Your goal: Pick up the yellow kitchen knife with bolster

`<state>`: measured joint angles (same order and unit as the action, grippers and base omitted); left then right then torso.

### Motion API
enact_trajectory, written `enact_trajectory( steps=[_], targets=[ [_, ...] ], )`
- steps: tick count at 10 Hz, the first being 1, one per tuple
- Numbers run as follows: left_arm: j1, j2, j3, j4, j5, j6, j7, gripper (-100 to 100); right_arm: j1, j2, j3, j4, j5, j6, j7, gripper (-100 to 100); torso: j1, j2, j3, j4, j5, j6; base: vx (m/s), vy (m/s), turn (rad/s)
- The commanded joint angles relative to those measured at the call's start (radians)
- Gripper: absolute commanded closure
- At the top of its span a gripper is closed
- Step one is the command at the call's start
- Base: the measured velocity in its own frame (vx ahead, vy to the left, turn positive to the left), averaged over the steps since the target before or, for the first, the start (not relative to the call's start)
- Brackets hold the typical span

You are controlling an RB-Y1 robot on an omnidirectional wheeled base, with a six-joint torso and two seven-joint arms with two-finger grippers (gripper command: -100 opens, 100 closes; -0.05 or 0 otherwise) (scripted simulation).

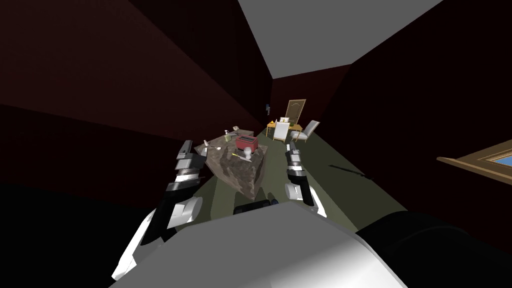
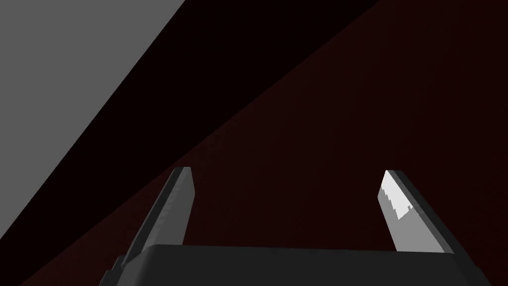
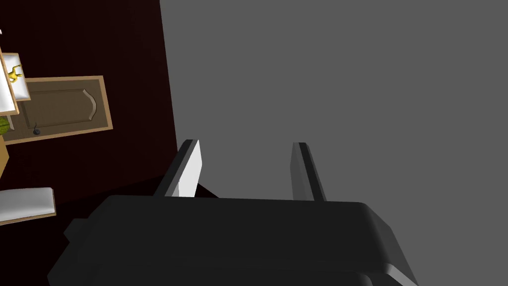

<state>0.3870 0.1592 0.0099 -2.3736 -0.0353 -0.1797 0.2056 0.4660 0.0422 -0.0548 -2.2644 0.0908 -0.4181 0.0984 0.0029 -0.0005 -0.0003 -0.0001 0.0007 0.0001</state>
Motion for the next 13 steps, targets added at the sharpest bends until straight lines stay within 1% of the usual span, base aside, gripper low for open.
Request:
enact_trajectory(
  steps=[1,2,3,4,5,6,7,8,9,10,11,12,13],
  targets=[
    [-0.006,0.006,0.000,0.003,0.007,0.036,0.006,-100,0.000,0.000,0.000,0.000,0.000,0.000,0.000,0,0.000,0.000,0.000,0.000,0.000,0.000,0.001,0.033,-0.076],
    [-0.022,0.017,-0.001,0.004,0.019,0.073,0.015,-100,0.000,0.000,0.000,0.000,0.000,0.000,0.000,0,-0.001,0.000,0.000,0.000,0.000,0.000,0.003,0.039,-0.148],
    [-0.022,0.017,-0.001,0.004,0.019,0.089,0.015,-100,0.000,0.000,0.000,0.000,0.000,0.000,0.000,0,0.000,0.000,0.000,0.000,0.000,0.000,0.004,0.036,-0.085],
    [-0.040,0.027,-0.002,0.006,0.032,0.127,0.024,-100,0.000,0.000,0.000,0.000,0.000,0.000,0.000,0,-0.001,0.000,0.000,0.000,0.000,0.000,0.002,0.048,-0.143],
    [-0.040,0.027,-0.002,0.006,0.032,0.144,0.024,-100,0.000,0.000,0.000,0.000,0.000,0.000,0.000,0,0.000,0.000,0.000,0.000,0.000,0.000,0.001,0.038,-0.082],
    [-0.058,0.037,-0.003,0.008,0.045,0.180,0.034,-100,0.000,0.000,0.000,0.000,0.000,0.000,0.000,0,0.000,0.000,0.000,0.000,0.000,0.000,0.005,0.040,-0.143],
    [-0.058,0.037,-0.003,0.008,0.045,0.201,0.034,-100,0.000,0.000,0.000,0.000,0.000,0.000,0.000,0,0.000,0.000,0.000,0.000,0.000,0.000,0.005,0.039,-0.082],
    [-0.077,0.046,-0.006,0.012,0.057,0.236,0.044,-100,0.000,0.000,0.000,0.000,0.000,0.000,0.000,0,0.000,0.000,0.000,0.000,0.000,-0.001,0.005,0.043,-0.174],
    [-0.077,0.046,-0.006,0.012,0.057,0.260,0.044,-100,0.000,0.000,0.000,0.000,0.000,0.000,0.000,0,0.000,-0.001,0.000,0.000,0.000,0.000,0.004,0.042,-0.081],
    [-0.097,0.055,-0.008,0.016,0.068,0.289,0.054,-100,0.000,0.000,0.000,0.000,0.000,0.000,0.000,0,0.000,0.000,0.000,0.000,0.000,-0.001,0.003,0.045,-0.123],
    [-0.097,0.055,-0.008,0.016,0.068,0.315,0.054,-100,0.000,0.000,0.000,0.000,0.000,0.000,0.000,0,0.000,0.000,0.000,0.000,0.000,0.000,0.003,0.042,-0.105],
    [-0.097,0.055,-0.008,0.016,0.068,0.320,0.054,-100,0.000,0.000,0.000,0.000,0.000,0.000,0.000,0,0.000,0.000,0.000,0.000,0.000,-0.001,0.002,0.020,-0.009],
    [-0.117,0.063,-0.012,0.022,0.079,0.358,0.064,-100,0.000,0.000,0.000,0.000,0.000,0.000,0.000,0,-0.002,0.000,0.000,0.000,0.000,-0.001,0.009,0.027,-0.179]
  ],
)
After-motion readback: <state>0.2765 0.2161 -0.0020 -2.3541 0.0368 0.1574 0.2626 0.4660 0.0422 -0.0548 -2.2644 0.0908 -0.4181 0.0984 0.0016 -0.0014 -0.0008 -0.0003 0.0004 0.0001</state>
